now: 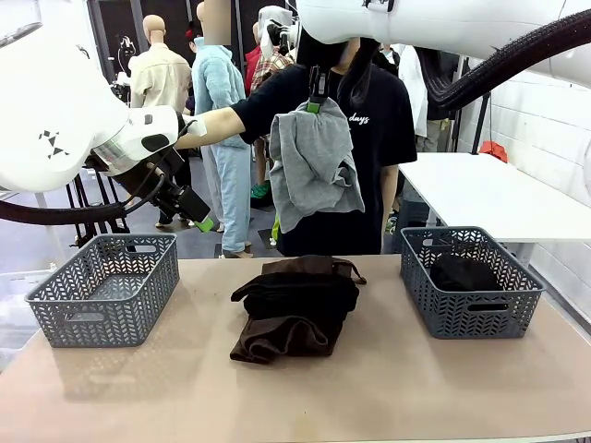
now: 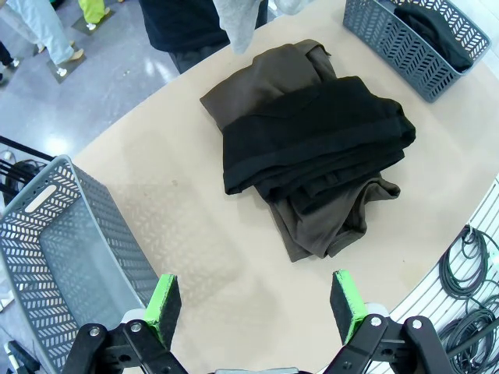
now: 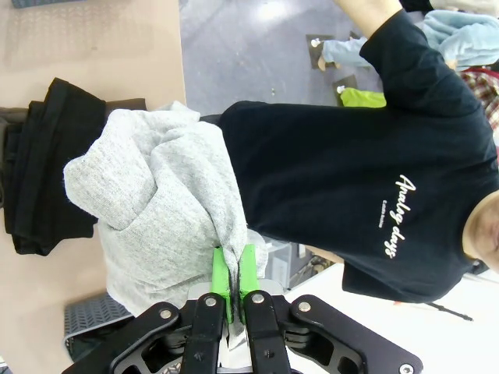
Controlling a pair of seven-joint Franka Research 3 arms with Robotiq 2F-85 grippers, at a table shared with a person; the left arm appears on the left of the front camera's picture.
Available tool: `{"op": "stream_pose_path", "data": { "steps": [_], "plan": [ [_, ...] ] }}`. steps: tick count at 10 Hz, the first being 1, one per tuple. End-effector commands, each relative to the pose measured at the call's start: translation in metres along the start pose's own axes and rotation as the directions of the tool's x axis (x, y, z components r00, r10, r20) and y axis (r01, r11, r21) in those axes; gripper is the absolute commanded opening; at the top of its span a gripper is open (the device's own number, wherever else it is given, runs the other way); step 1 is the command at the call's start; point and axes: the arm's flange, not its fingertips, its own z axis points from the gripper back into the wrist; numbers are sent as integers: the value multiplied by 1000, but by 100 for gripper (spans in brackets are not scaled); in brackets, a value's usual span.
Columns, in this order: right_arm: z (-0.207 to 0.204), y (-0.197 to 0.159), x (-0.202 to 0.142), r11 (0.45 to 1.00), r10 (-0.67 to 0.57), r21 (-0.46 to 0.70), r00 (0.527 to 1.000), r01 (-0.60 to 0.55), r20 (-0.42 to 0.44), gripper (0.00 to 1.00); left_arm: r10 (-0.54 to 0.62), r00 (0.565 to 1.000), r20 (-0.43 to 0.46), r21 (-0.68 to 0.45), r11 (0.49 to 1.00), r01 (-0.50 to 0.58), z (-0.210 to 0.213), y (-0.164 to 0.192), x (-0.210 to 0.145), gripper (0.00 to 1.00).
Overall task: Sort the tops and bottoms.
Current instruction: Sort the clothes according to human instructions.
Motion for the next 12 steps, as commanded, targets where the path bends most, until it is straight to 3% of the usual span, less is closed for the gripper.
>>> {"op": "stream_pose_path", "data": {
  "steps": [1, 5, 6, 12],
  "plan": [
    [3, 0, 0, 1000, 2, -8, 1000, -2, -6, 0, 0, 1000, -1, 1, 1000, 0, 1, 1, 0, 100],
    [3, 0, 0, 1000, 2, -8, 1000, -2, -6, 0, 0, 1000, 0, 0, 1000, 0, 0, 0, 0, 100],
    [3, 0, 0, 1000, 2, -8, 1000, -2, -6, 0, -44, 999, -18, -27, 999, 43, 6, 6, -9, 100],
    [3, 0, 0, 1000, 2, -8, 1000, -2, -6, 0, -31, 999, -41, 99, 994, 35, 94, 64, -95, 100]
  ]
}}
